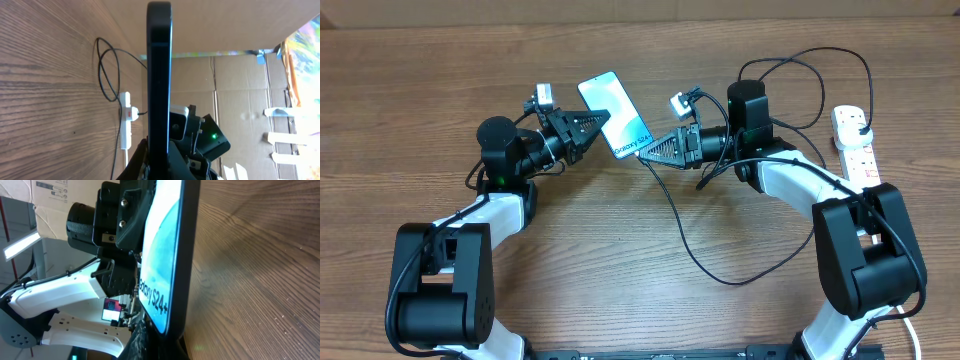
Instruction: Plug charger to phone and switch on socket
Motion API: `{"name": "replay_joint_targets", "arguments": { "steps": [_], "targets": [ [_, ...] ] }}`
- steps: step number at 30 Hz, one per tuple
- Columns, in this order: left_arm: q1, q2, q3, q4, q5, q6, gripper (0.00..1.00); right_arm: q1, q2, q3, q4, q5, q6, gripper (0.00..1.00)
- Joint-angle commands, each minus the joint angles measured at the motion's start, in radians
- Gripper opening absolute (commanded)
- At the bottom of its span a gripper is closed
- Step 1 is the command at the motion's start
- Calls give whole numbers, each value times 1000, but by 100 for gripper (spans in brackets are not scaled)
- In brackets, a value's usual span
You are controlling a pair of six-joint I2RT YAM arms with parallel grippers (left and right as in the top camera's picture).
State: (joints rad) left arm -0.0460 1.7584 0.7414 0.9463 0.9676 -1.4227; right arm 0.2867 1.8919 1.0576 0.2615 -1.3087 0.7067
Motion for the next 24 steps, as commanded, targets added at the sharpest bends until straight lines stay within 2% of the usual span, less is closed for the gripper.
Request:
{"name": "replay_joint_targets", "arguments": {
  "steps": [1, 9, 15, 19, 24],
  "targets": [
    [-6, -6, 18, 28, 38, -29, 4, -5, 6, 9, -11, 51, 3, 4],
    [46, -6, 18, 27, 66, -12, 5, -5, 6, 9, -112, 63, -88, 4],
    [48, -6, 18, 27, 69, 43, 4, -5, 6, 9, -132, 79, -88, 4],
    [55, -6, 18, 2, 74, 81, 4, -5, 6, 9, -281, 176, -174, 4],
    [55, -6, 18, -71, 79, 147, 5, -5, 6, 9, -512, 407, -321, 4]
  ]
}}
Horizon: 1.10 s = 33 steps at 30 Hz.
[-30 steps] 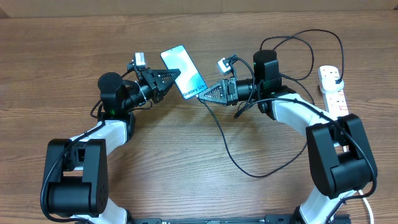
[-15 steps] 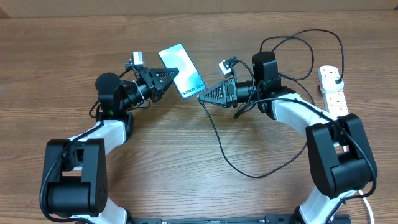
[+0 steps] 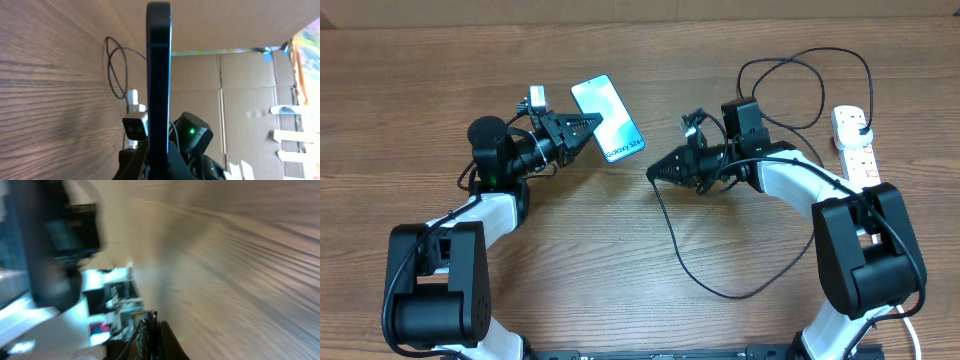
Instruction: Plug charger to phone and switch on socket
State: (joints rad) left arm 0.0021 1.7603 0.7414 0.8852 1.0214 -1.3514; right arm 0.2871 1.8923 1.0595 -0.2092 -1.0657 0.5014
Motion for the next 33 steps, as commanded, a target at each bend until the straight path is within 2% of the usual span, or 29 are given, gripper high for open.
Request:
{"name": "replay_joint_targets", "arguments": {
  "steps": [1, 2, 3, 4, 5, 6, 9, 12, 19, 23, 26, 30, 33],
  "targets": [
    [7, -8, 18, -37, 26, 99, 4, -5, 6, 7, -92, 224, -146, 8],
    [7, -8, 18, -50, 26, 106, 5, -5, 6, 7, -117, 253, -165, 20],
    [7, -8, 18, -61, 26, 115, 4, -5, 6, 7, -140, 284, -172, 37],
    [7, -8, 18, -75, 25, 128, 4, -5, 6, 7, -176, 331, -198, 49],
    [7, -8, 18, -79, 25, 135, 4, -5, 6, 7, -193, 353, -206, 57],
    [7, -8, 18, -82, 25, 140, 4, -5, 6, 8, -206, 368, -216, 60],
    [7, -8, 18, -90, 25, 142, 4, -5, 0, 9, -236, 397, -223, 66],
    [8, -8, 18, -97, 23, 154, 4, -5, -29, 10, -254, 438, -223, 66],
    [38, -8, 18, -119, 18, 174, 4, 35, -214, 10, -288, 646, -280, 68],
    [53, -8, 18, -151, -10, 169, 4, 138, -290, 10, -306, 851, -381, 72],
    [61, -8, 18, -157, -17, 169, 4, 268, -280, 9, -318, 1034, -476, 72],
    [92, -8, 18, -165, -37, 140, 4, 387, -249, 9, -300, 1233, -520, 72],
    [117, -8, 18, -168, -34, 139, 4, 409, -224, 9, -281, 1268, -533, 72]
  ]
}}
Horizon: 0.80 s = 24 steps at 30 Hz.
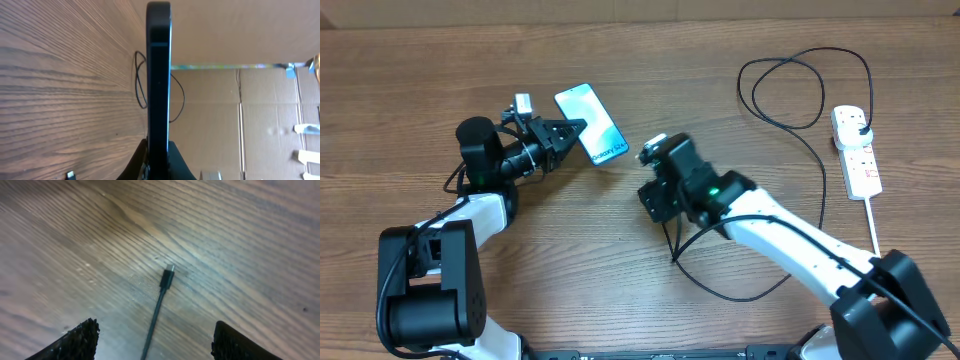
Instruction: Plug charger to phone and switch on socket
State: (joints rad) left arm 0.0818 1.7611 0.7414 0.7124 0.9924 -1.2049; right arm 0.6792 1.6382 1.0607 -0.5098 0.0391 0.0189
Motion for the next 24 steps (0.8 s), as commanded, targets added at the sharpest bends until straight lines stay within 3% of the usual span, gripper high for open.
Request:
{"name": "replay_joint_targets", "arguments": {
  "steps": [1, 12, 24],
  "targets": [
    [44, -9, 18, 1, 0, -7, 4, 16, 43, 8, 29, 163, -51, 71],
    [64, -9, 18, -2, 14, -2, 4, 16, 170, 8, 135, 94, -54, 59],
    [64, -9, 18, -2, 22, -3, 4, 12, 235, 8, 198, 26, -54, 54]
  ]
}}
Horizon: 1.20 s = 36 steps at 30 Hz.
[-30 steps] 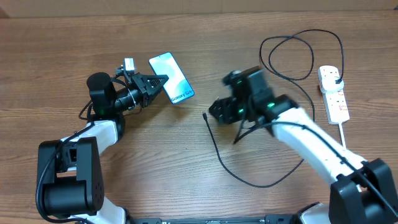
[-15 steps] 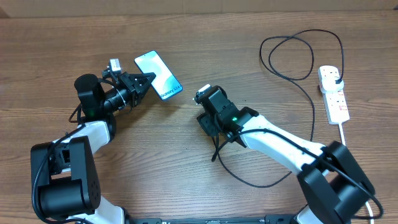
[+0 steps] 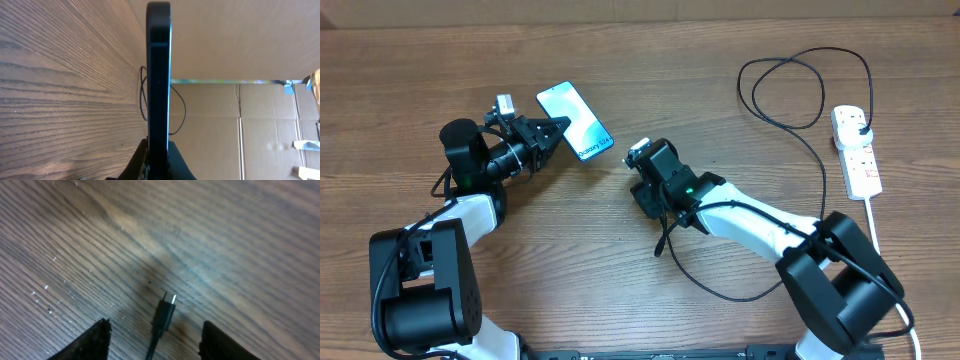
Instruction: Plug charger to phone and switch on socket
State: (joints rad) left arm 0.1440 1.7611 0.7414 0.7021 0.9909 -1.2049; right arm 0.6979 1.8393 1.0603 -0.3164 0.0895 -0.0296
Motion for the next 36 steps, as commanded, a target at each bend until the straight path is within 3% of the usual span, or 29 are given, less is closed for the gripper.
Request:
{"name": "replay_joint_targets", "arguments": {
  "steps": [1, 16, 21, 28, 33, 36],
  "targets": [
    [2, -9, 18, 8, 24, -3, 4, -6, 37, 8, 5, -25, -6, 54],
    [2, -9, 18, 8, 24, -3, 4, -88, 108, 8, 27, -100, -2, 54],
    [2, -9, 18, 8, 24, -2, 4, -141, 108, 8, 26, -211, -1, 47],
    [2, -9, 18, 8, 24, -2, 4, -142, 108, 8, 15, -222, -2, 43],
    [2, -9, 18, 8, 24, -2, 4, -142, 108, 8, -15, -223, -2, 33],
    [2, -9, 18, 8, 24, -2, 4, -142, 108, 8, -31, -223, -2, 20]
  ]
}}
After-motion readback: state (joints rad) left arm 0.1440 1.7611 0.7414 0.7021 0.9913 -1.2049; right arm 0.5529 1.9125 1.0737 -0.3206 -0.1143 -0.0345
